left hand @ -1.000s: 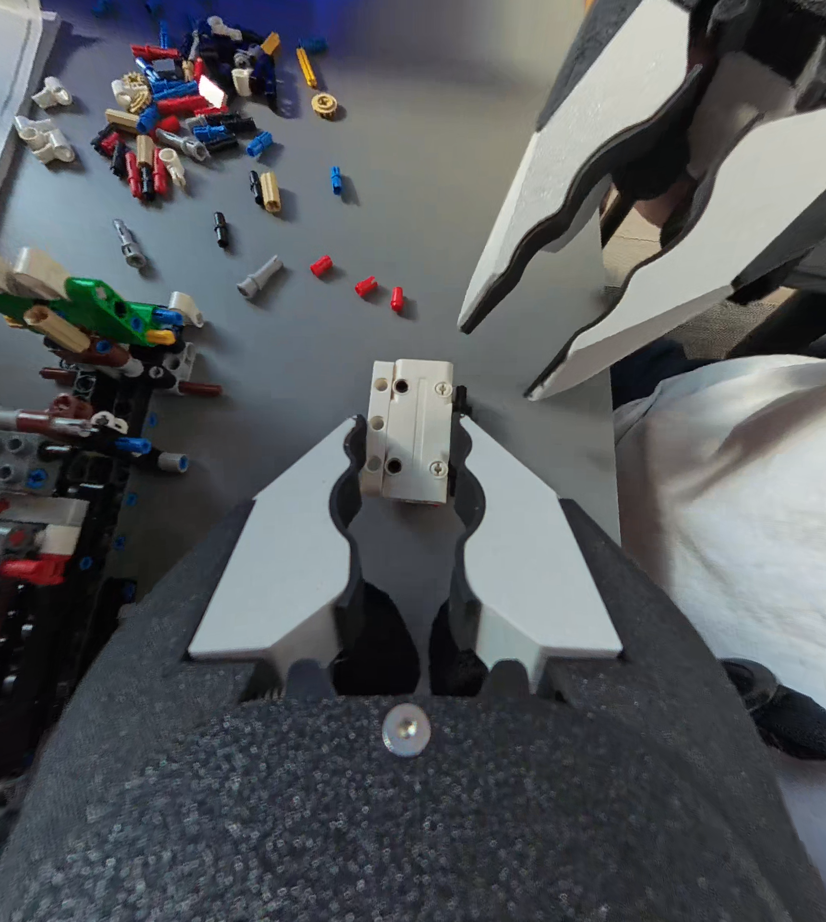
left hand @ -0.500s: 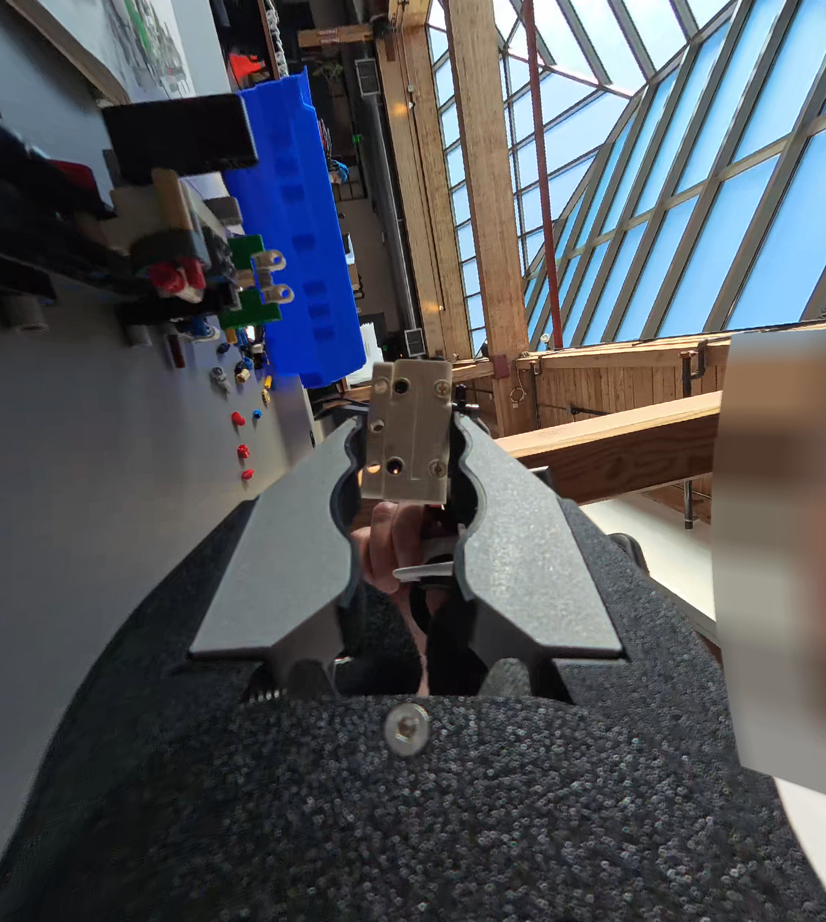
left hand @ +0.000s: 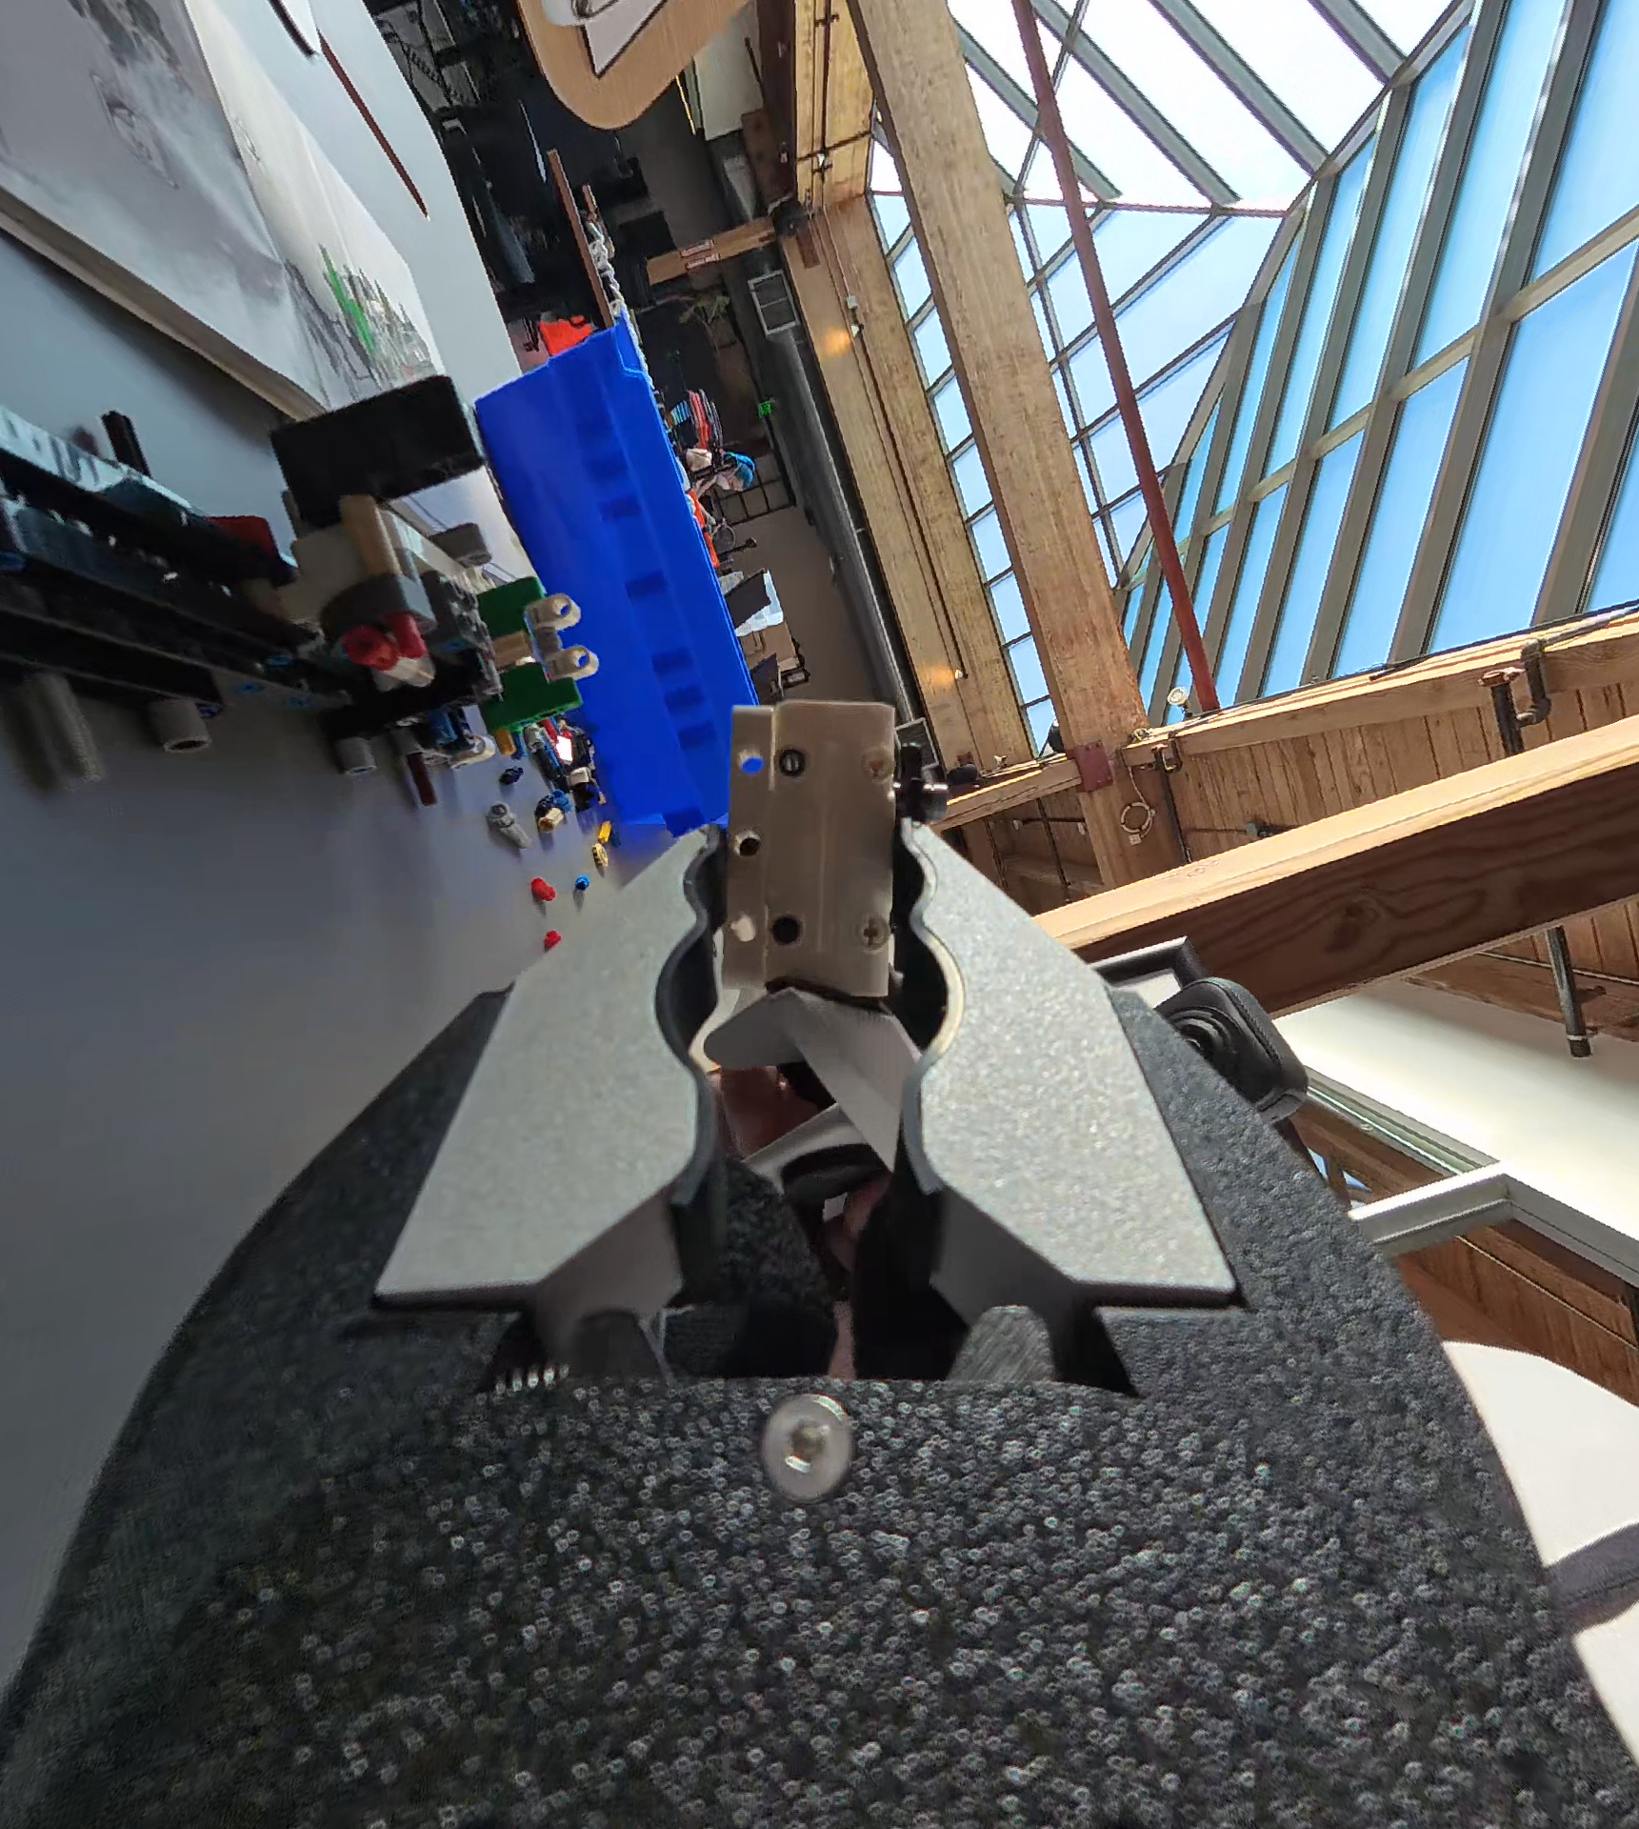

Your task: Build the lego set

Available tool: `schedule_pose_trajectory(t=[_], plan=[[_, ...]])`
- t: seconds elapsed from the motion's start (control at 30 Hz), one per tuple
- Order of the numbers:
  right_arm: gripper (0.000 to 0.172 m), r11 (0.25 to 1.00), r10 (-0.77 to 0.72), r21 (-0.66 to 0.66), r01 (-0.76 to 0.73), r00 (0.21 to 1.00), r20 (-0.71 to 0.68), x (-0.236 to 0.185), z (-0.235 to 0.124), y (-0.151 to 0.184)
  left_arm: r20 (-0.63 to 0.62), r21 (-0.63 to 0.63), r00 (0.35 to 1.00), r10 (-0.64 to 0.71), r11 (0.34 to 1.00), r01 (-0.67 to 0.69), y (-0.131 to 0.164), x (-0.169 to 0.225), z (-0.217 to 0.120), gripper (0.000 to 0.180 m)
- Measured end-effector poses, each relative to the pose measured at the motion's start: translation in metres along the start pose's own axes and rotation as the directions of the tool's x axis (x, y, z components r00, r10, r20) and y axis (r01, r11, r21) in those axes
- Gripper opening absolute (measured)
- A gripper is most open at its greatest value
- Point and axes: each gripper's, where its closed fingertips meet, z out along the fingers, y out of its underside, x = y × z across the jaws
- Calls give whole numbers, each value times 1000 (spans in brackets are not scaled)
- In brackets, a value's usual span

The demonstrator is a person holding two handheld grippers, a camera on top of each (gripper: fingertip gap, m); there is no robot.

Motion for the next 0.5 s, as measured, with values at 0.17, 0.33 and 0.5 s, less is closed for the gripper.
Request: schedule_pose_trajectory(t=[0.17, 0.33, 0.5], plan=[[20, 990, 139, -8, -140, 974, 181, -10, -7, 2, -69, -80, 998, -9, 997, 4, 4, 0, -8, 30], [20, 873, 452, -134, -470, 671, 588, -26, -35, -9, -107, -228, 973, 205, 948, -225, -9, -6, -32, 36], [20, 837, 476, -264, -479, 402, 782, -38, -59, -14, -299, -546, 925, 233, 754, -366, 16, 13, -42, 42]])
